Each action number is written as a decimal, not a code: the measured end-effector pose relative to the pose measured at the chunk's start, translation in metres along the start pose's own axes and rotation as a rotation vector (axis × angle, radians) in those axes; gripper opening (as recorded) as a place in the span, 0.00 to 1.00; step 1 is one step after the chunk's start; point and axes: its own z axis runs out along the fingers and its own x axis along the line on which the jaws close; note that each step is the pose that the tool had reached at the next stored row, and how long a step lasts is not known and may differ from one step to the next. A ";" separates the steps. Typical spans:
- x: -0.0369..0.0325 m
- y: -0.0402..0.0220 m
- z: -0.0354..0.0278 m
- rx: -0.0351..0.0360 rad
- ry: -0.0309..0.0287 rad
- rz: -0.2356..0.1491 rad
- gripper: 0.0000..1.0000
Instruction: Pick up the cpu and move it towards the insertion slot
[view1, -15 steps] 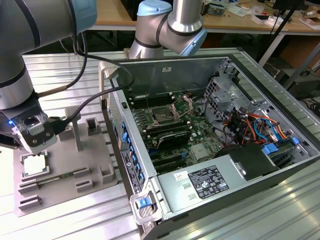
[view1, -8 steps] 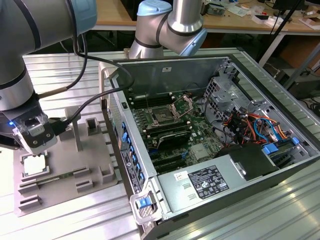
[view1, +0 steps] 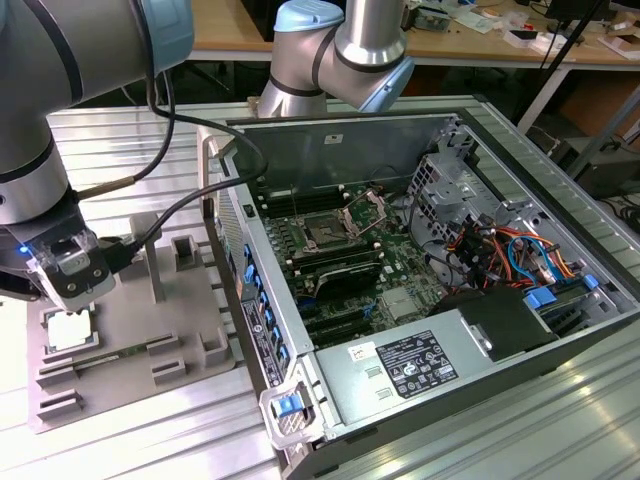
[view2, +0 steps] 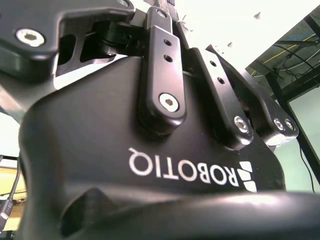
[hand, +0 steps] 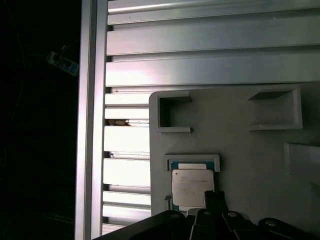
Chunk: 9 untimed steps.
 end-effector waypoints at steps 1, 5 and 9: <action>0.0006 0.0000 0.0005 0.0000 0.0000 0.000 0.11; 0.0023 -0.0001 0.0022 0.0000 0.0001 0.000 0.11; 0.0024 -0.0001 0.0035 0.0000 0.0001 0.000 0.11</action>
